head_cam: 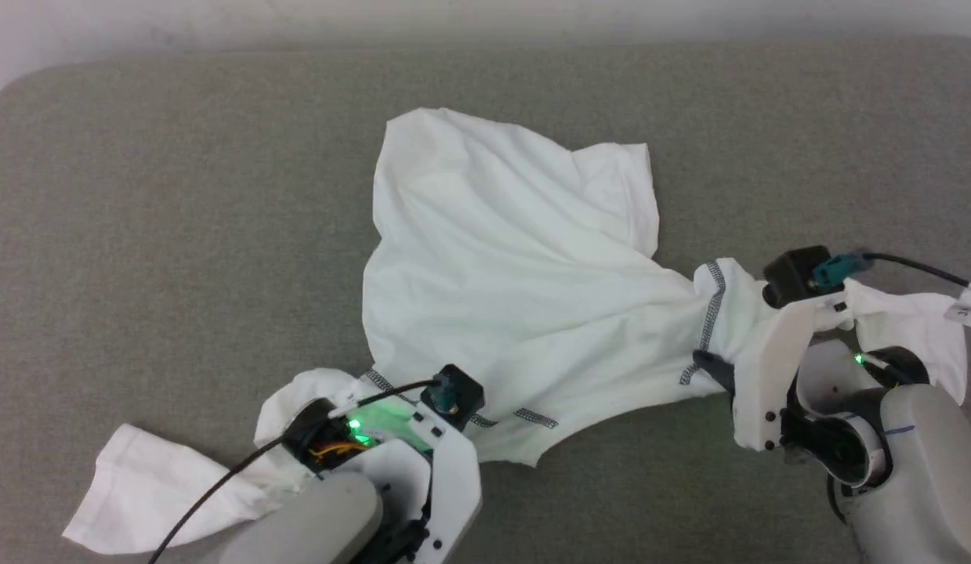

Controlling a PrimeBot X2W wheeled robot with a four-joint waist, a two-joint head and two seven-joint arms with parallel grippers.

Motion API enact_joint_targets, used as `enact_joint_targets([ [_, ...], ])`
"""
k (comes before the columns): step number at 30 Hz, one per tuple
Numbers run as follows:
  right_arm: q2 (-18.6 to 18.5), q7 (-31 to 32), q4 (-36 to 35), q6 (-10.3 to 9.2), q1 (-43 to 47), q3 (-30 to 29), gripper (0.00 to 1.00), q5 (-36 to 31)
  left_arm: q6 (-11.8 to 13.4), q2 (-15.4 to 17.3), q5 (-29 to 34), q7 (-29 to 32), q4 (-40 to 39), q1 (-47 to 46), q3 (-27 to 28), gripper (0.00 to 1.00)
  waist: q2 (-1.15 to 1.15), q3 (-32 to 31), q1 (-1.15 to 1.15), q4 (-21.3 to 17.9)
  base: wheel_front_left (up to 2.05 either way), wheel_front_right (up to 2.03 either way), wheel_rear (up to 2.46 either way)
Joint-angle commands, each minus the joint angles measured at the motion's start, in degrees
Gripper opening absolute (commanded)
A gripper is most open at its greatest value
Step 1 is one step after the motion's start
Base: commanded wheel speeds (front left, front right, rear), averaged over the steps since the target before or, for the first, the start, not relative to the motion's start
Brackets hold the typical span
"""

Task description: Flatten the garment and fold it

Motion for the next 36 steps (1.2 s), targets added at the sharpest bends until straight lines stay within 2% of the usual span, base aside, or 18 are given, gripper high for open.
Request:
enact_joint_targets([
  [1, -0.2, -1.0, -0.9, -0.05, 0.0, -0.4, 0.0, 0.7, 1.3, 1.9, 0.6, -0.8, -1.2, 1.5, 0.5, 0.0, 0.0, -2.6, -0.01, 1.3, 0.0, 0.0, 0.0],
  [10, -0.8, -3.3, -6.5, -0.05, -3.0, -0.9, 0.0, 2.7, 6.8, 7.8, 2.7, -5.6, -14.7, -2.7, 8.9, 0.0, 0.0, -8.2, -0.01, 2.0, 0.0, 0.0, 0.0],
  [13, -1.1, -3.8, -8.9, -0.05, -6.8, -1.5, 0.0, 3.6, 7.3, 9.3, 2.9, -7.0, -17.6, -7.0, 13.0, 0.0, 0.0, -9.2, -0.01, 2.1, 0.0, 0.0, 0.0],
  [16, -1.4, -4.6, -9.9, -0.05, -12.6, -1.9, 0.0, 3.3, 6.5, 9.7, 2.4, -8.2, -17.1, -13.1, 16.8, 0.0, 0.0, -9.9, -0.01, 2.1, 0.0, 0.0, 0.0],
  [21, -1.9, -5.3, -7.0, -0.05, -26.2, -2.1, 0.0, 2.7, 4.1, 8.6, 2.0, -10.1, -10.3, -26.0, 21.7, 0.0, 0.0, -8.3, -0.01, 1.6, 0.0, 0.0, 0.0],
  [27, -2.3, -8.9, 3.5, -0.05, -45.8, -2.6, 0.0, 2.4, 0.0, 6.1, 3.5, -12.6, 3.1, -42.5, 23.6, 0.0, 0.0, -1.8, -0.01, 0.3, 0.0, 0.0, 0.0],
  [31, -2.0, -13.8, 11.9, -0.05, -58.4, -2.1, 0.0, 1.8, -0.6, 4.8, 5.3, -15.4, 11.7, -52.6, 25.0, 0.0, 0.0, 4.3, -0.01, -1.3, 0.0, 0.0, 0.0],
  [36, -1.0, -23.0, 22.4, -0.05, -73.7, -0.5, 0.0, 0.8, -1.2, 5.1, 8.1, -18.1, 19.5, -64.6, 26.0, 0.0, 0.0, 13.0, -0.01, -4.3, 0.0, 0.0, 0.0],
])
